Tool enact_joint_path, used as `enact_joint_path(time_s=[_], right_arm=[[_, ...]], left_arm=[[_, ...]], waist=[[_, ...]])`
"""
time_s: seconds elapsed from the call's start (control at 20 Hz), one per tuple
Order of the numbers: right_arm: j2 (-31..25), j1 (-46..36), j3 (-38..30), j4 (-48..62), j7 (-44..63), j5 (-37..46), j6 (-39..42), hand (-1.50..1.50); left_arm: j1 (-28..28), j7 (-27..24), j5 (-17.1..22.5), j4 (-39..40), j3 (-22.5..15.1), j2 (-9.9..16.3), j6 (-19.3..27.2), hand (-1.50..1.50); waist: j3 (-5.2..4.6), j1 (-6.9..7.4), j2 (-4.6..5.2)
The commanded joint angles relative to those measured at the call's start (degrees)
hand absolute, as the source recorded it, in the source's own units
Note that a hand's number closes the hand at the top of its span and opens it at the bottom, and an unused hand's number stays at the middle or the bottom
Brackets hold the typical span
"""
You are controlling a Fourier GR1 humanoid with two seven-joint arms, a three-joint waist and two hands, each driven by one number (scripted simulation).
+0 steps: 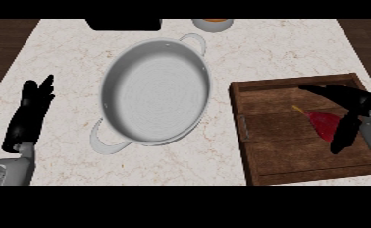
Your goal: Pick the pear from the tray and place it in the pot
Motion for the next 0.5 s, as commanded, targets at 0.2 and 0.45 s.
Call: enact_joint_path(time_s=[0.2, 0.45], right_arm=[[6.1, 2.1, -2.1, 0.8, 0.8, 3.8, -1.9, -1.5], [2.8, -1.9, -2.4, 12.2, -10.6, 8.7, -2.7, -1.5]], left_arm=[[1.8, 0.8, -1.8, -2.1, 1.6, -1.3, -1.5, 0.0], [-0.5, -1.1, -2.3, 0.5, 2.6, -2.0, -3.3, 0.0]], waist=[[0.0, -0.06, -0.04], [0.01, 0.1, 0.07]])
